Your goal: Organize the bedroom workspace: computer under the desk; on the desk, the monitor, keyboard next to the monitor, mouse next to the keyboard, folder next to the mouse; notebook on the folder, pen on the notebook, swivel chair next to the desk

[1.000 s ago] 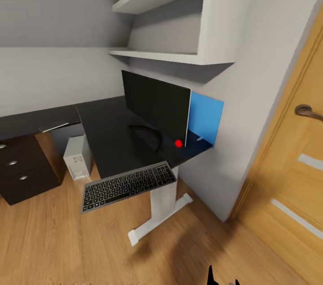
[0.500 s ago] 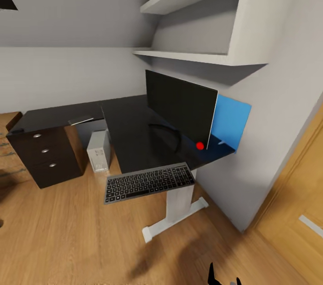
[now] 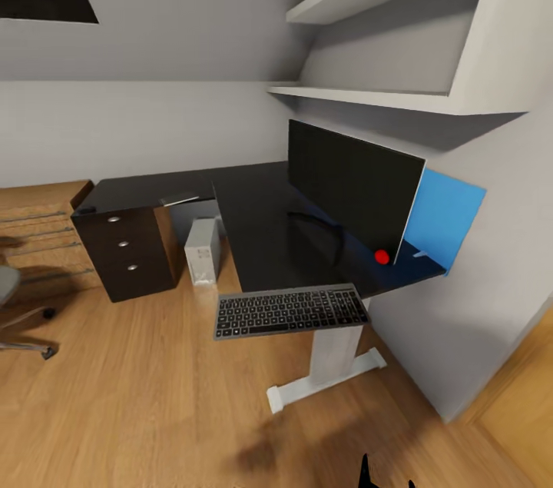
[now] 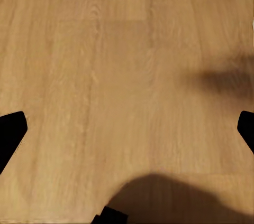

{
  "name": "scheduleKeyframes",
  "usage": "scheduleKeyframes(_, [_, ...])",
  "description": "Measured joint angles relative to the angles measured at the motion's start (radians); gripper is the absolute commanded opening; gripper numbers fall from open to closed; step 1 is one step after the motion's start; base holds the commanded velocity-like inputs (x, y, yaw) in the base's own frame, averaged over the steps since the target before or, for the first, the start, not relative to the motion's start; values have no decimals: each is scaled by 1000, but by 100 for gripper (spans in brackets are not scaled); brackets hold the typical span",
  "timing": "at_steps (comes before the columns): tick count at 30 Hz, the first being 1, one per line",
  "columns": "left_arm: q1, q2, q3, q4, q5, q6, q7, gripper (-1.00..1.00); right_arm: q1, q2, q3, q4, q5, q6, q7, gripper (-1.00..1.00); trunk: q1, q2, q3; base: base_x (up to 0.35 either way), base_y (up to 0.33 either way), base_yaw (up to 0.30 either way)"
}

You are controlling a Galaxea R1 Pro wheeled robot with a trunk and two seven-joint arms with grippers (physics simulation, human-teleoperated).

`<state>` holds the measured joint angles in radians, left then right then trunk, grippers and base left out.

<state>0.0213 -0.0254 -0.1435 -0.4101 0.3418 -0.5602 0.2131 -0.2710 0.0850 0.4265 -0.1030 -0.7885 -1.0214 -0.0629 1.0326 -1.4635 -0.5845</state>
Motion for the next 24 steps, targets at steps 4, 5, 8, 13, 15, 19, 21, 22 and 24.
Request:
scheduleKeyframes(4, [0, -2, 0, 2, 1, 3, 1, 100, 0, 2, 0, 0, 0, 4, 0, 100, 0, 0, 0, 0, 0, 288])
scheduleKeyframes(5, [0, -2, 0, 2, 1, 3, 1, 100, 0, 2, 0, 0, 0, 4, 0, 100, 0, 0, 0, 0, 0, 288])
scheduleKeyframes(8, [0, -2, -1, 2, 1, 3, 2, 100, 0, -1, 0, 0, 0, 6, 0, 100, 0, 0, 0, 0, 0, 289])
scheduleKeyframes(13, [0, 1, -1, 2, 0, 5, 2, 100, 0, -2, 1, 1, 1, 10, 1, 100, 0, 0, 0, 0, -62, 290])
scheduleKeyframes(15, [0, 0, -2, 2, -1, 6, 0, 100, 0, -2, 1, 0, 2, 36, 2, 100, 0, 0, 0, 0, -203, 290])
scheduleKeyframes(19, [0, 0, -3, 2, -1, 6, -1, 100, 0, -2, 1, 0, 2, 84, 2, 100, 0, 0, 0, 0, -196, 290])
scheduleKeyframes(21, [0, 0, -3, 2, -2, 7, -1, 100, 0, -2, 1, 0, 2, 92, 2, 100, 0, 0, 0, 0, -249, 290])
scheduleKeyframes(22, [0, 0, -3, 2, -2, 7, -1, 100, 0, -2, 1, 0, 2, 94, 1, 100, 0, 0, 0, 0, -274, 290])
scheduleKeyframes(24, [0, -1, -4, 2, -2, 7, -1, 100, 0, -2, 1, 0, 2, 96, 1, 100, 0, 0, 0, 0, -288, 290])
